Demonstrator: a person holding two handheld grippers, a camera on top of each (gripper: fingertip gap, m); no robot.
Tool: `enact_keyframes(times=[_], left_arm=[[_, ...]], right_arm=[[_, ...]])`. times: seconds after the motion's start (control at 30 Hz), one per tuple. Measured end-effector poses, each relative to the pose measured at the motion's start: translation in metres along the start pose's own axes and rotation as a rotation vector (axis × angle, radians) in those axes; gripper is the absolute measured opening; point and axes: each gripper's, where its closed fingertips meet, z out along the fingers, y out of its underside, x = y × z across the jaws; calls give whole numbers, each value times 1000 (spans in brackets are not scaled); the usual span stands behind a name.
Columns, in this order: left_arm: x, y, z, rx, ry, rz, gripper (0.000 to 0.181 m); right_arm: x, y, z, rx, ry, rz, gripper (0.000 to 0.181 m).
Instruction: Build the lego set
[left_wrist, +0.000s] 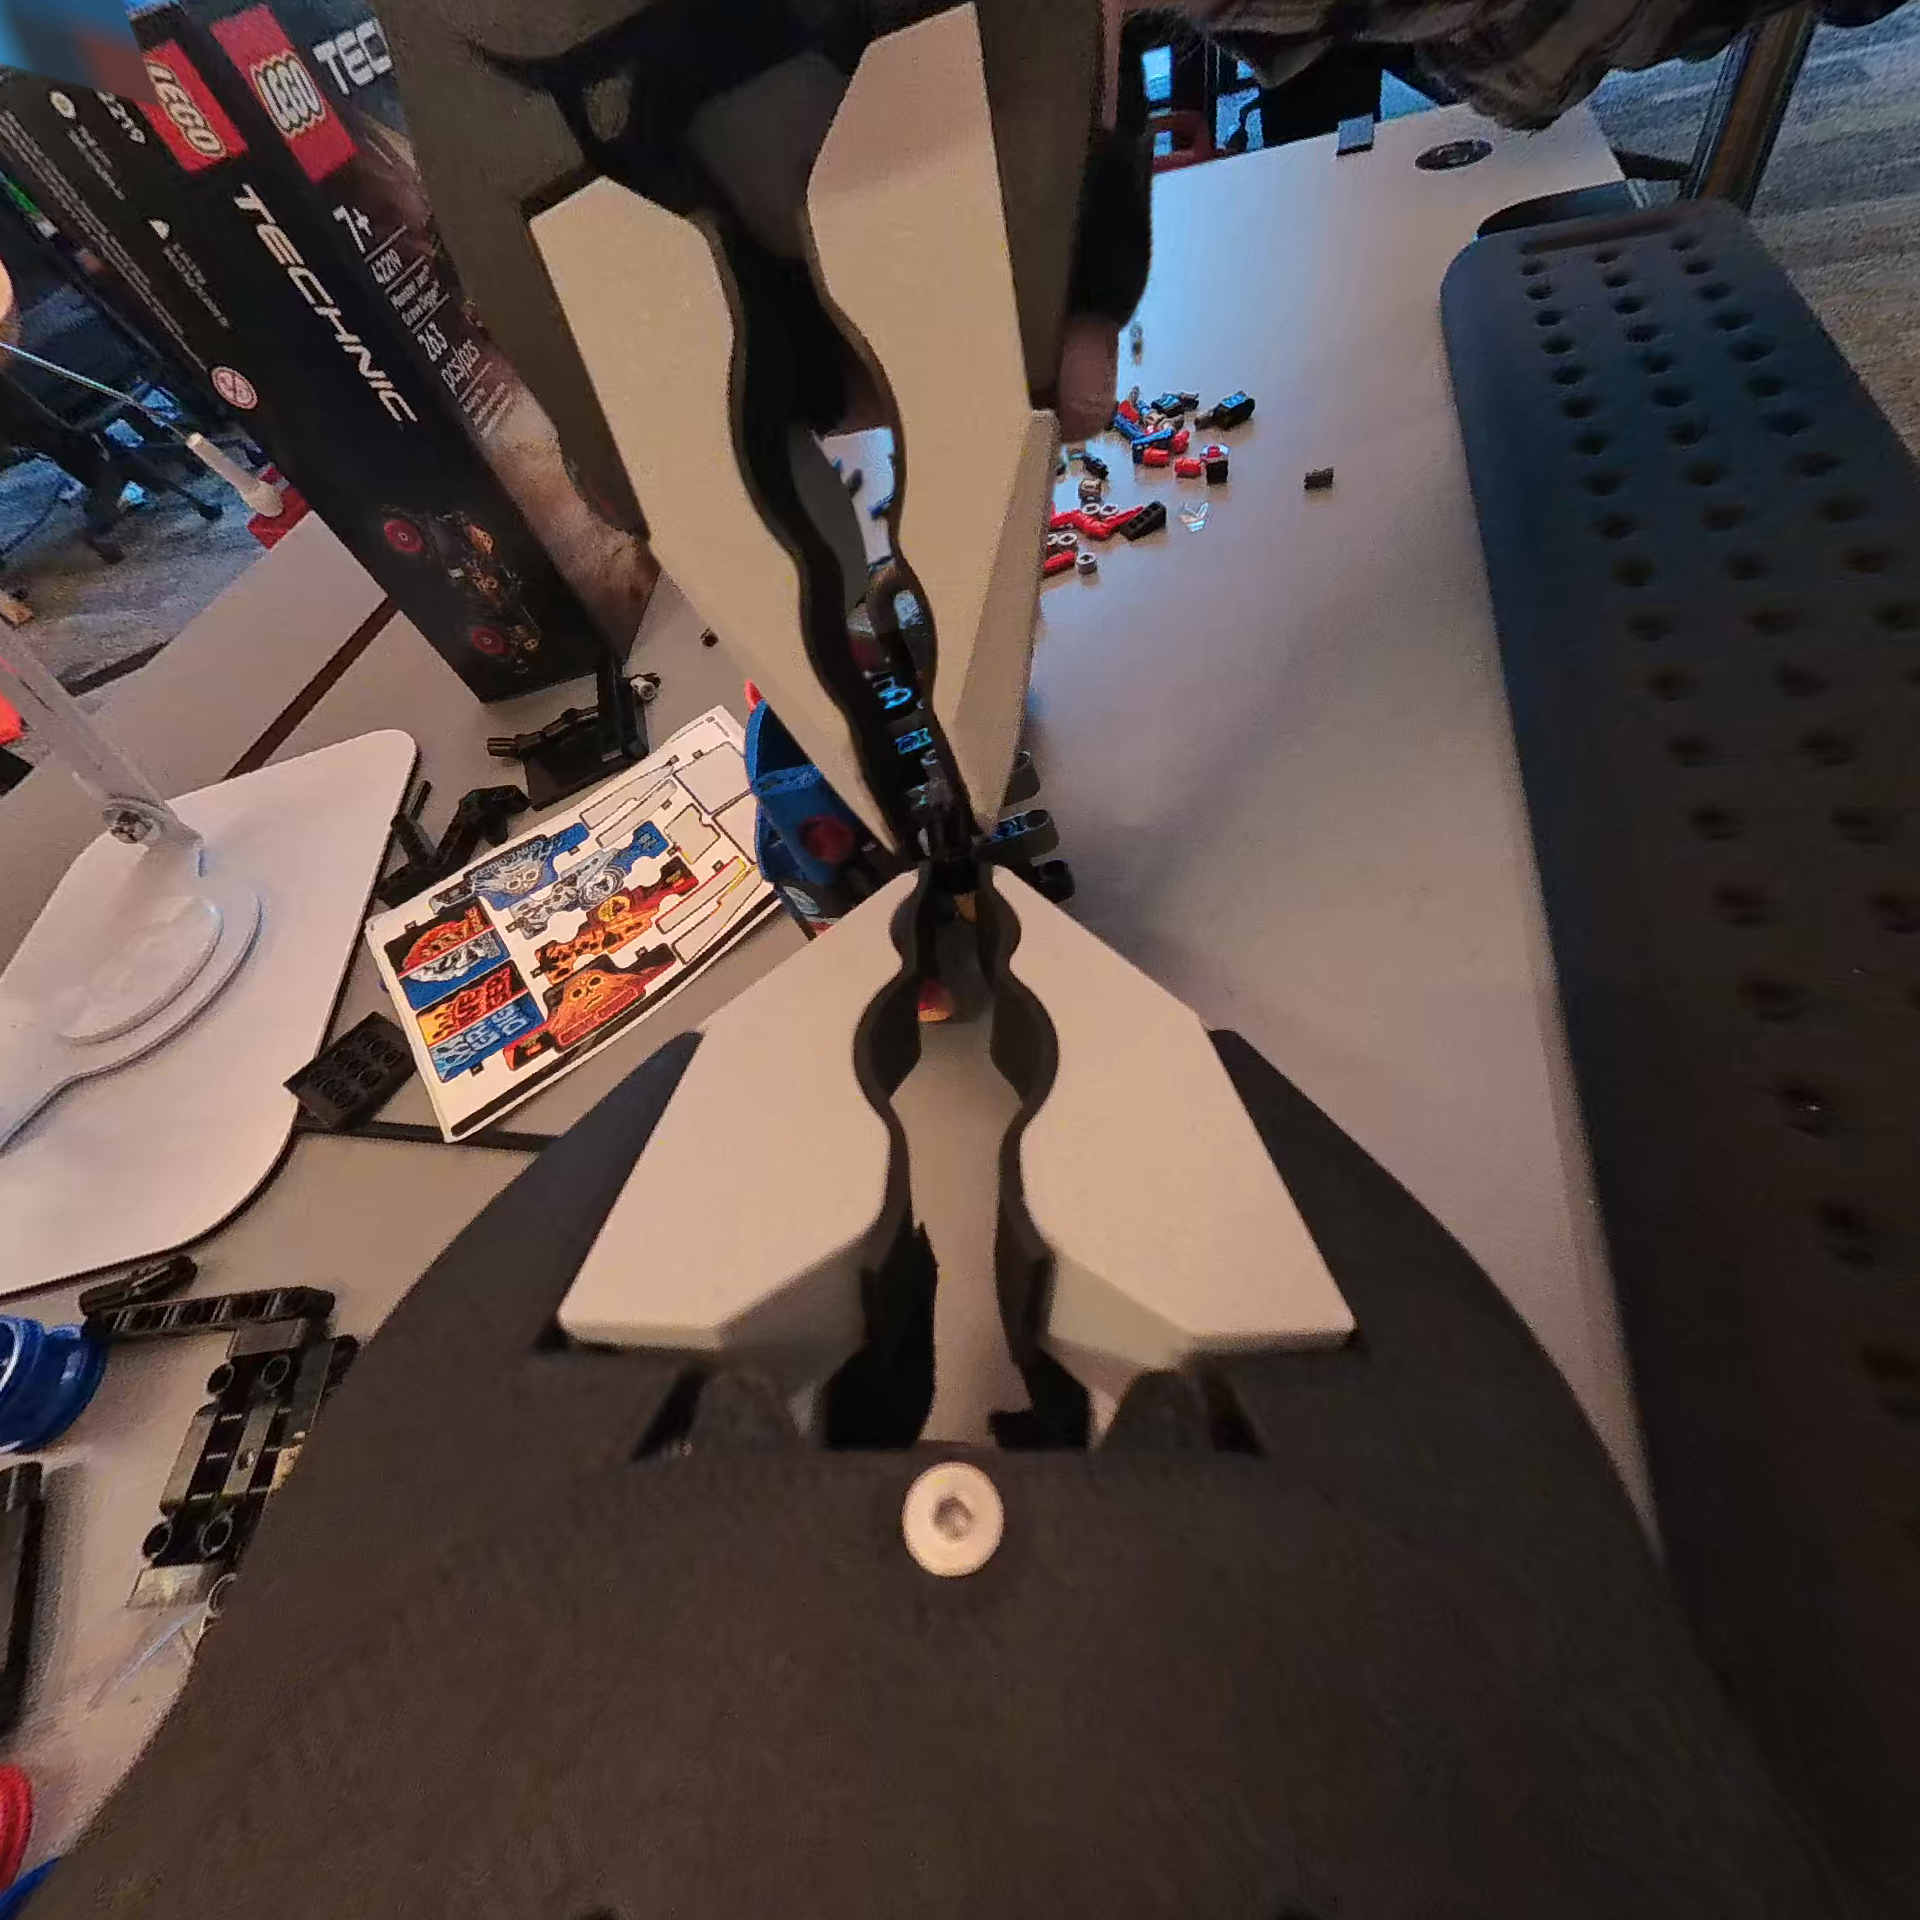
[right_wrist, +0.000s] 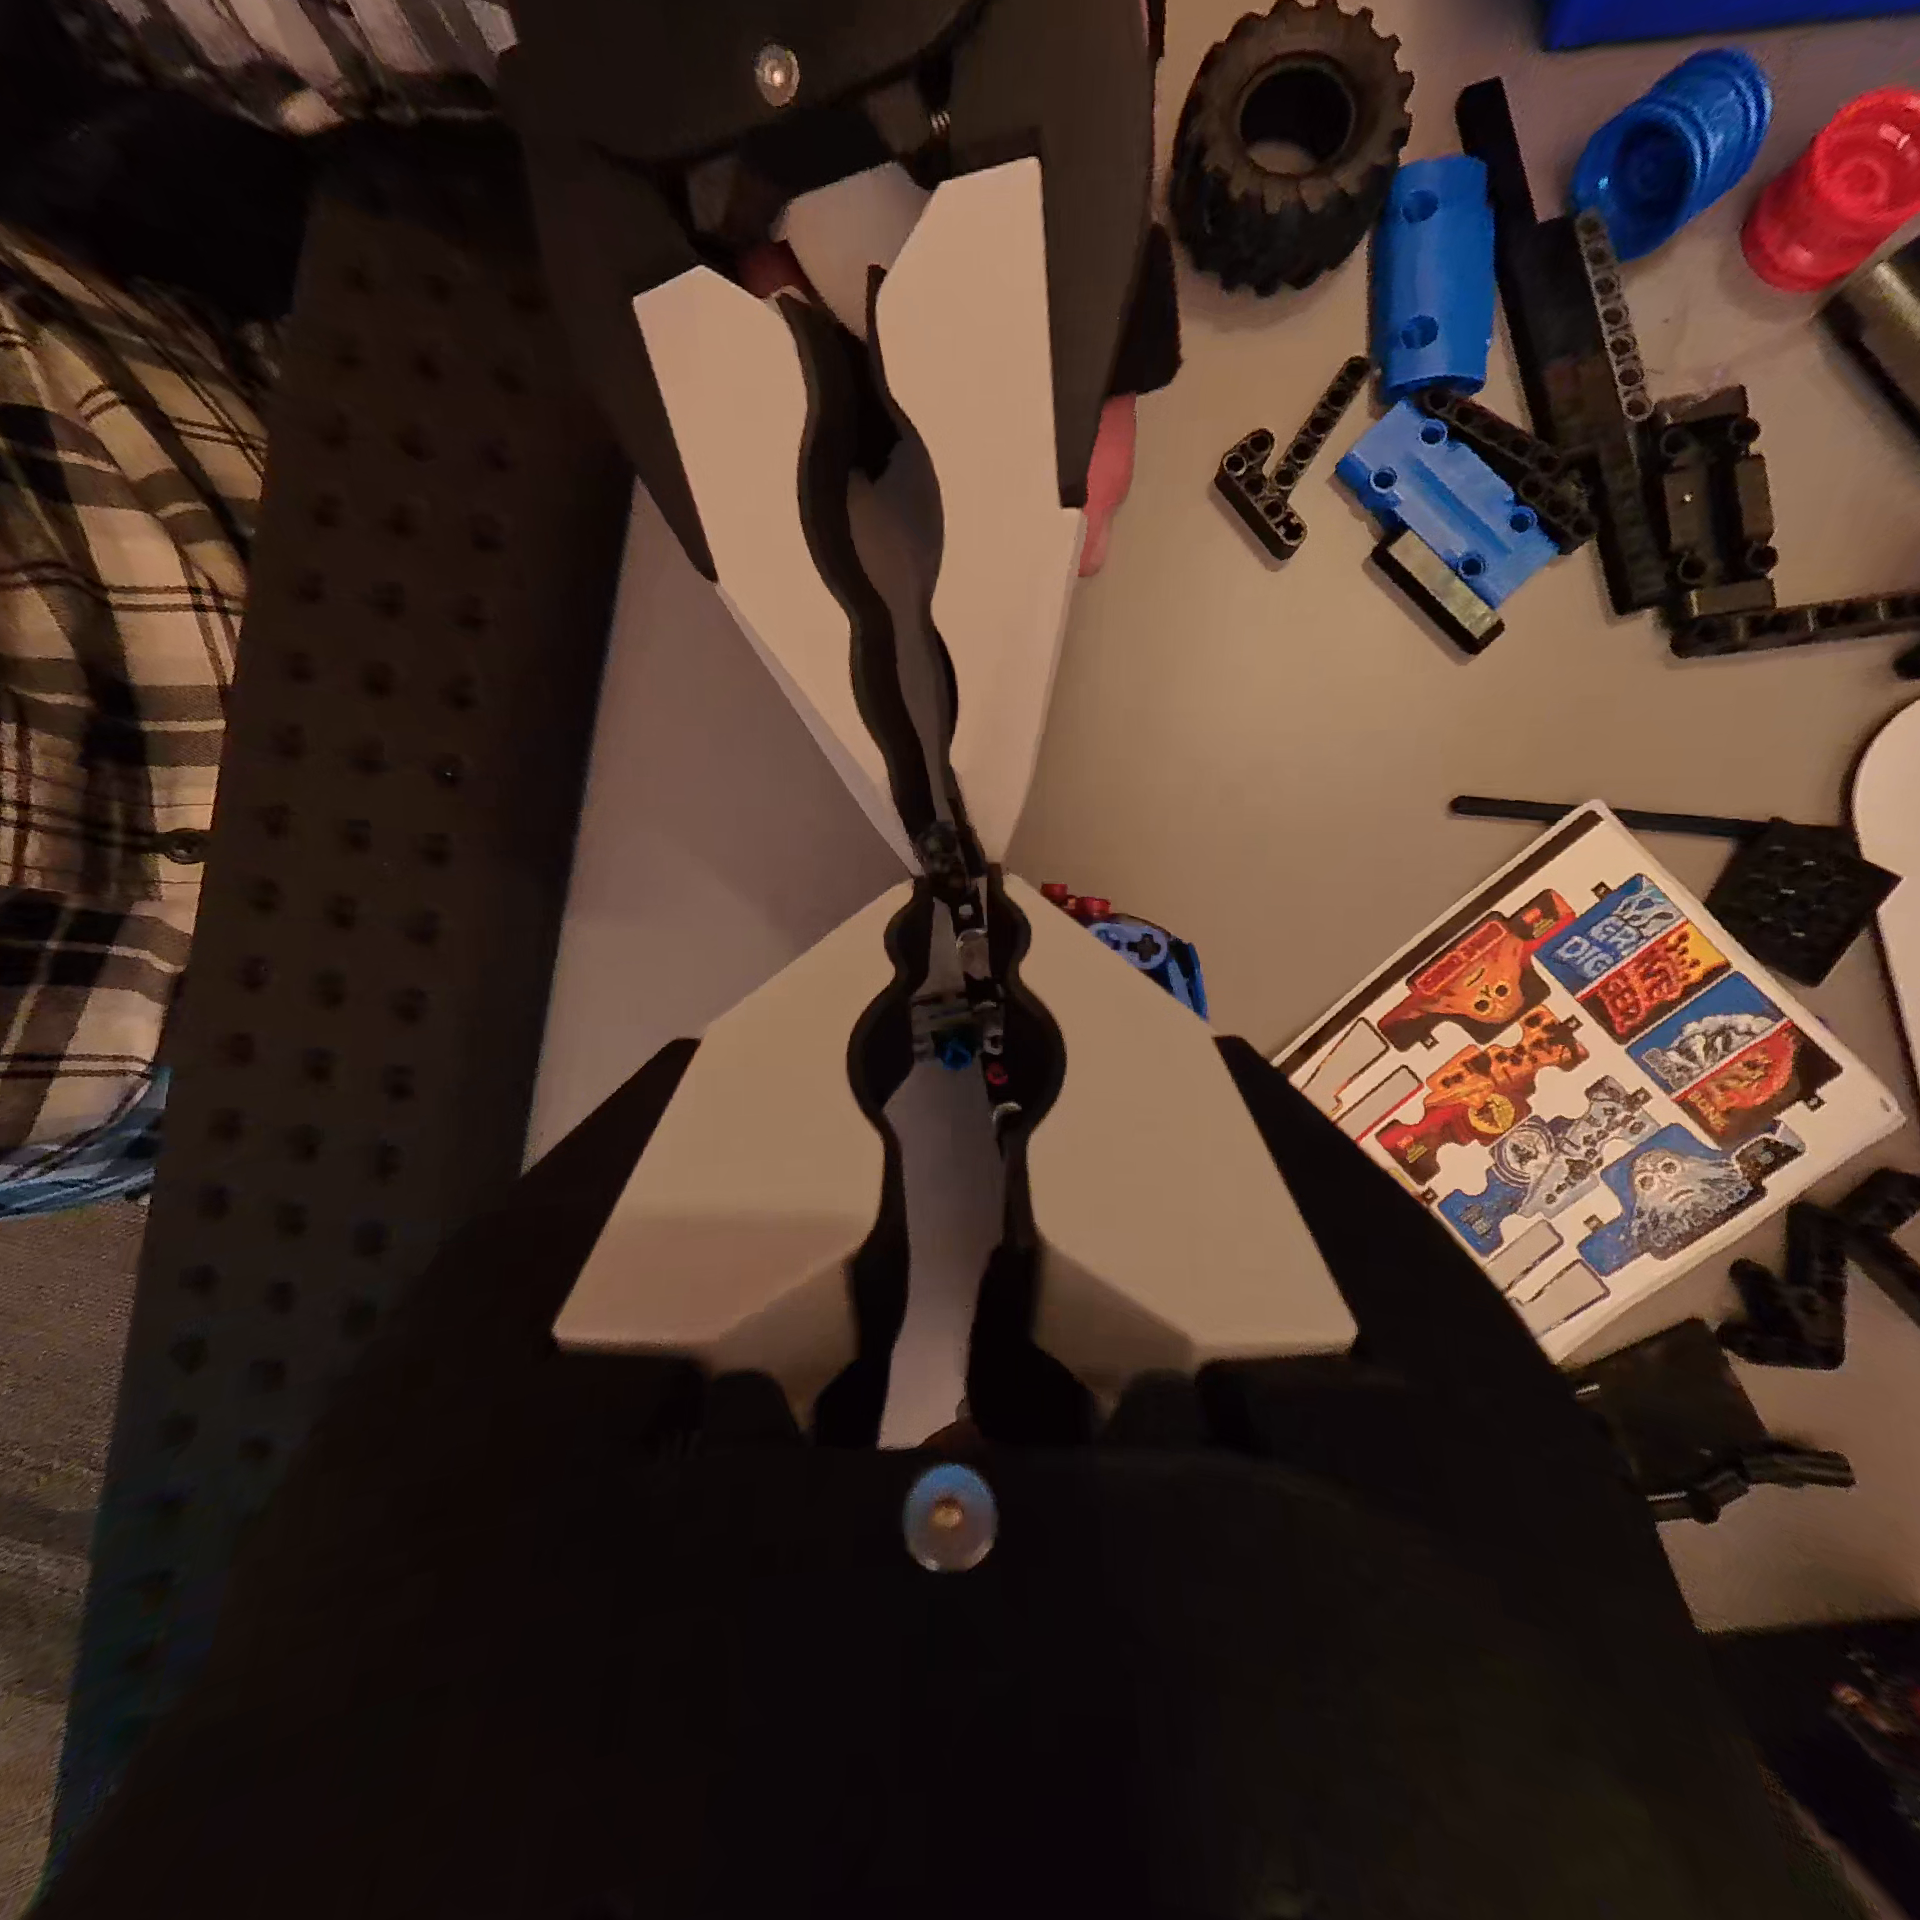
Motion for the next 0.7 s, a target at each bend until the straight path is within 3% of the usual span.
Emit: enact_keyframes(times=[0.7], left_arm=[[5,6,4,-36,45,-76,7]], right_arm=[[-4,-1,3,-35,-62,13,4]])
